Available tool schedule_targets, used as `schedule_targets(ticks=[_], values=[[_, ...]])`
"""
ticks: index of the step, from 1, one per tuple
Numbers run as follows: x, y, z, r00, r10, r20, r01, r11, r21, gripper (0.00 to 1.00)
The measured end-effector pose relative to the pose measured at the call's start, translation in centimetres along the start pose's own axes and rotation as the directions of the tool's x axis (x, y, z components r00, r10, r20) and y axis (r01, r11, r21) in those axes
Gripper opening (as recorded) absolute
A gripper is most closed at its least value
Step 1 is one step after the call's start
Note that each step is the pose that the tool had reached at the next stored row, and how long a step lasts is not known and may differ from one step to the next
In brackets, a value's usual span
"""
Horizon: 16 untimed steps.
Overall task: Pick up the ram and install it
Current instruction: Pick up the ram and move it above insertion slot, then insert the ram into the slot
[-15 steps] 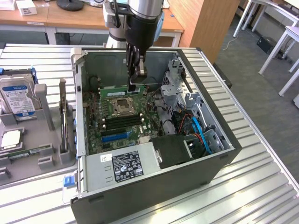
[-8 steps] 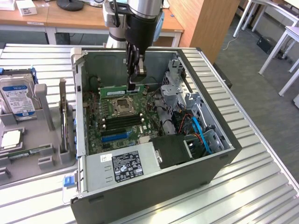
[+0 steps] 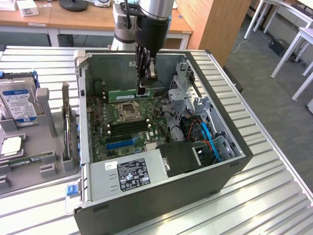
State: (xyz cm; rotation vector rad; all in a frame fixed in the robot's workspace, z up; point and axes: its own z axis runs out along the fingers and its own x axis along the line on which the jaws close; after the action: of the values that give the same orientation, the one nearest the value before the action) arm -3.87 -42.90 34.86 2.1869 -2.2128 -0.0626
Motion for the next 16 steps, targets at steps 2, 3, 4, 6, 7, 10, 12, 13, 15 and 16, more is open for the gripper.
schedule_targets(ticks=[2,3,4,6,7,10,12,13,15,16], values=[[0.0,-0.23,-0.01,1.0,0.0,-0.0001,0.0,1.0,0.0,0.12],[0.0,-0.27,-0.01,1.0,0.0,0.0,0.0,1.0,0.0,0.12],[-0.01,-0.33,-0.01,1.0,0.0,0.0001,0.0,1.0,0.0,0.12],[-0.01,-0.64,-0.02,1.0,0.0,0.0,0.0,1.0,0.0,0.12],[-0.02,-0.85,-0.03,1.0,0.0,0.0,0.0,1.0,0.0,0.12],[-0.01,-1.14,-0.04,1.0,0.0,0.0,0.0,1.0,0.0,0.12],[-0.01,-1.14,-0.04,1.0,0.0,0.0001,0.0,1.0,0.0,0.12],[-0.08,-1.14,-0.03,1.0,0.0,0.0002,0.0,1.0,0.0,0.12],[-0.35,-1.14,-0.01,1.0,0.0,0.0001,0.0,1.0,-0.0001,0.12],[-0.47,-1.14,0.01,1.0,0.0,0.0001,0.0,1.0,-0.0001,0.12]])
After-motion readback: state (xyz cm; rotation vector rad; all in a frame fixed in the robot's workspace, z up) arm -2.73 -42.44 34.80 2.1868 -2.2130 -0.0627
